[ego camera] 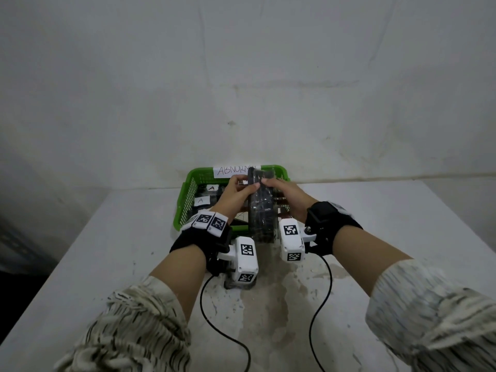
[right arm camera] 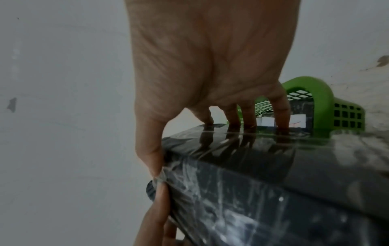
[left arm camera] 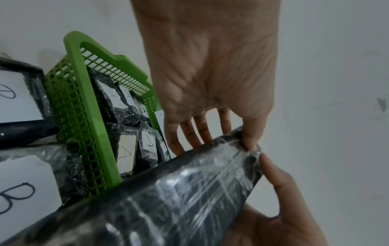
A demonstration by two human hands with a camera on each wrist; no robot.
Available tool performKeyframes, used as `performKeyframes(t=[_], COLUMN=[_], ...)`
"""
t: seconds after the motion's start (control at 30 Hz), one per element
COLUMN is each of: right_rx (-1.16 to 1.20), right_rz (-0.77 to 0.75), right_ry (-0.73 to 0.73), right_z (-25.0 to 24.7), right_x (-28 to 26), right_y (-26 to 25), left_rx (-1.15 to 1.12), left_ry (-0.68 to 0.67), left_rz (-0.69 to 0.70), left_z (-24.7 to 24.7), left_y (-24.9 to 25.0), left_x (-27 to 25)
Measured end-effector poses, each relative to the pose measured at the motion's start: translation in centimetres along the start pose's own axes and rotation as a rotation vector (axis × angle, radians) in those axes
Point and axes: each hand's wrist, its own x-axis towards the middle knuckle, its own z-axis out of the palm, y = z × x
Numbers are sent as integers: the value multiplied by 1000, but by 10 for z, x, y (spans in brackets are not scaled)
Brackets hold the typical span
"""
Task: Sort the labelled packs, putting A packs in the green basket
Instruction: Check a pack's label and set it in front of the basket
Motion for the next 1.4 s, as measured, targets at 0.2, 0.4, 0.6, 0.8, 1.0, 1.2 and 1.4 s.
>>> performKeyframes(t=[0.2,0.4,0.6,0.8,1.0,1.2,1.4], right_rx=[-39,0,-16,-35,-6,6,-15], right_rz=[-57,-21,-52,8,7,29,9], right_ry=[2,-74,-19,-64,-42,-110,-80], right_z=[-6,-10,-10,-6,-4,-7,-3], right_x=[0,-2,-1,3,8,4,6], right_y=[9,12,17,21,21,20,13], left_rx=[46,62,110,41,28,-17,-141], left_ry=[-62,-60,-119,-120,-162,-130,-50], left_rz=[-63,-72,-75,-30,-50,-46,-15], left_z=[0,2,-1,-3,-4,-6,-4], left_y=[-4,-3,-7,-4,-7,-11,-5], left_x=[-2,-5,-11,-9,-7,-5,1])
